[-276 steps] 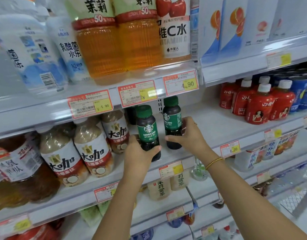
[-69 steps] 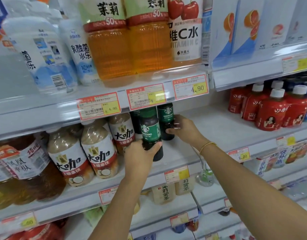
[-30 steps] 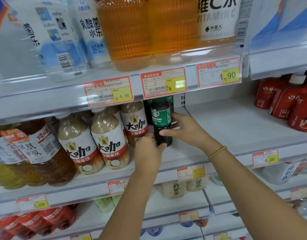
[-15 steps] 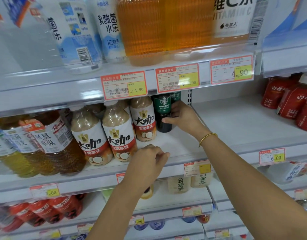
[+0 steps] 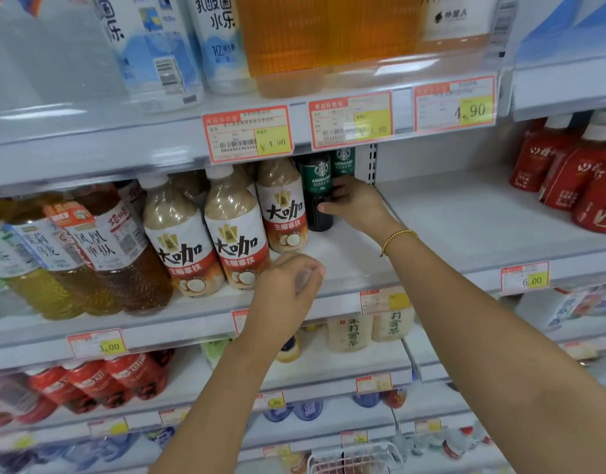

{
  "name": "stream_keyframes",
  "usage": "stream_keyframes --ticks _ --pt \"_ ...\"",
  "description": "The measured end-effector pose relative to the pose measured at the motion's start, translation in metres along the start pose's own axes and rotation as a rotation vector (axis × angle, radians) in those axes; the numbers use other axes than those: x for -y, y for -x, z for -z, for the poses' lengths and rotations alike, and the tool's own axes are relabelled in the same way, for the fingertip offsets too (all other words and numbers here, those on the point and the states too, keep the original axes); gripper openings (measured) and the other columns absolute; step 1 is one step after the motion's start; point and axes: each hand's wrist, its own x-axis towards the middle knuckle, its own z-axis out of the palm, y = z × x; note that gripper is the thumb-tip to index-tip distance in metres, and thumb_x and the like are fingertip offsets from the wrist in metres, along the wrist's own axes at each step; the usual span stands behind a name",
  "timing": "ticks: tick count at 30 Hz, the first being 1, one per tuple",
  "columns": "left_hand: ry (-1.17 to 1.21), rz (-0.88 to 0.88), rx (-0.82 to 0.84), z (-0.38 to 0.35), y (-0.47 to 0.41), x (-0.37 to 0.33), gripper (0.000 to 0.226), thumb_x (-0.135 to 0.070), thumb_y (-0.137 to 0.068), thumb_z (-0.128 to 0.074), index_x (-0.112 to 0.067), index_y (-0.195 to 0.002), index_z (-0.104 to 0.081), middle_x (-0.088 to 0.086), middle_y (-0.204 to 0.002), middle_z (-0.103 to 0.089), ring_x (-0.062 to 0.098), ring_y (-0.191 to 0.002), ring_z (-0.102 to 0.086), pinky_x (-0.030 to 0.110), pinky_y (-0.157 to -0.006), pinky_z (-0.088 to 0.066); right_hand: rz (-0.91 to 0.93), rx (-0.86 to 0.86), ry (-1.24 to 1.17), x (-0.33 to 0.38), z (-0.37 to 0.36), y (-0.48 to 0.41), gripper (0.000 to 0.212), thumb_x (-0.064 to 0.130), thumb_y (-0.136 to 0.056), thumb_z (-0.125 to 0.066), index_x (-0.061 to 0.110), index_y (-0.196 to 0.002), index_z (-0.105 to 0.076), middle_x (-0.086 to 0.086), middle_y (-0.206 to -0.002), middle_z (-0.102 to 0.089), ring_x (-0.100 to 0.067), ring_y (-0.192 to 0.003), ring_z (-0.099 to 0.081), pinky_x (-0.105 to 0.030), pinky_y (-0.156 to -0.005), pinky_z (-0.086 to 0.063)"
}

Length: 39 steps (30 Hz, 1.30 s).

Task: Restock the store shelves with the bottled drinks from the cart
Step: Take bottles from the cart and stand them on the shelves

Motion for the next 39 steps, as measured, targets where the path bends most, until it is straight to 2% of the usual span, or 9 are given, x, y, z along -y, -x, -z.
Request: stream_keyframes --ticks 5,11,16,20,23,27,31,35,39 --pt "0.152 -0.027 -0.197 0.003 0.050 -0.013 0.038 -0.029 -0.092 -0.050 -0.006 -0.062 -0.053 0.000 -0.062 -0.051 0.012 -0.063 -0.050 0.023 -0.061 -0.039 0.105 -0.227 0.071 0.004 0.015 0.073 0.016 0.022 -0.081 -0.069 0.015 -0.073 -0.057 0.008 -0.062 -0.051 -0.007 -0.058 -0.049 -0.024 -0.062 -0.047" --pt "0.164 0.281 0.259 -0.067 0.176 0.053 0.040 -0.046 -0.087 -0.048 -0.024 -0.055 -0.039 -0.006 -0.051 -0.041 0.011 -0.052 -0.045 0.023 -0.054 -0.036 0.006 -0.058 0.064 -0.066 0.001 0.211 0.024 0.024 -0.084 -0.066 0.018 -0.065 -0.053 0.007 -0.056 -0.050 -0.006 -0.053 -0.045 -0.014 -0.052 -0.033" --pt "0.066 0.813 0.735 -0.148 0.292 0.124 0.008 -0.022 -0.087 -0.060 -0.016 -0.091 -0.060 -0.002 -0.090 -0.065 0.016 -0.087 -0.063 0.020 -0.073 -0.043 -0.489 0.189 0.200 -0.221 -0.063 0.293 0.020 0.021 -0.082 -0.068 0.011 -0.073 -0.054 -0.004 -0.067 -0.056 -0.018 -0.065 -0.055 -0.024 -0.065 -0.044" --pt "-0.027 0.919 0.999 -0.200 0.347 0.154 0.039 -0.019 -0.087 -0.055 -0.008 -0.124 -0.050 0.008 -0.122 -0.059 0.023 -0.111 -0.056 0.020 -0.078 -0.036 -0.779 0.443 0.446 -0.318 -0.114 0.350 0.009 0.021 -0.086 -0.057 0.014 -0.088 -0.051 -0.004 -0.084 -0.053 -0.028 -0.092 -0.061 -0.030 -0.070 -0.043" --pt "-0.072 0.938 1.046 -0.235 0.366 0.167 0.045 -0.017 -0.090 -0.052 -0.006 -0.133 -0.040 0.013 -0.128 -0.051 0.026 -0.114 -0.052 0.027 -0.087 -0.040 -0.698 0.623 0.625 -0.363 -0.142 0.372 0.025 0.011 -0.086 -0.046 0.017 -0.109 -0.053 -0.009 -0.104 -0.056 -0.028 -0.105 -0.057 -0.029 -0.079 -0.043" --pt "-0.082 0.973 0.942 -0.280 0.380 0.188 0.026 -0.007 -0.087 -0.050 -0.008 -0.113 -0.046 0.004 -0.100 -0.053 0.017 -0.084 -0.054 0.029 -0.075 -0.044 -0.633 0.582 0.632 -0.403 -0.168 0.371 0.046 0.013 -0.086 -0.056 0.015 -0.131 -0.045 -0.006 -0.133 -0.047 -0.025 -0.124 -0.043 -0.032 -0.099 -0.041" --pt "-0.217 0.847 0.923 -0.310 0.396 0.210 0.048 0.000 -0.082 -0.049 -0.014 -0.128 -0.044 0.007 -0.127 -0.048 0.026 -0.110 -0.054 0.035 -0.088 -0.050 -0.474 0.713 0.790 -0.437 -0.197 0.365 0.057 0.008 -0.083 -0.060 0.011 -0.133 -0.035 -0.013 -0.135 -0.041 -0.029 -0.126 -0.037 -0.038 -0.096 -0.047" --pt "-0.304 0.784 0.940 -0.324 0.407 0.222 0.059 0.000 -0.083 -0.054 -0.017 -0.136 -0.033 0.009 -0.135 -0.038 0.026 -0.109 -0.054 0.038 -0.086 -0.051 -0.415 0.786 0.959 -0.464 -0.216 0.373 0.079 -0.002 -0.073 -0.066 0.011 -0.140 -0.026 -0.018 -0.140 -0.033 -0.034 -0.127 -0.035 -0.041 -0.099 -0.041" --pt "-0.278 0.807 0.932 -0.331 0.408 0.231 0.065 0.004 -0.081 -0.051 -0.020 -0.138 -0.029 0.011 -0.136 -0.032 0.027 -0.108 -0.054 0.037 -0.080 -0.051 -0.268 0.804 1.001 -0.486 -0.225 0.375 0.071 -0.005 -0.074 -0.059 0.012 -0.137 -0.032 -0.020 -0.144 -0.031 -0.038 -0.129 -0.034 -0.045 -0.102 -0.040"
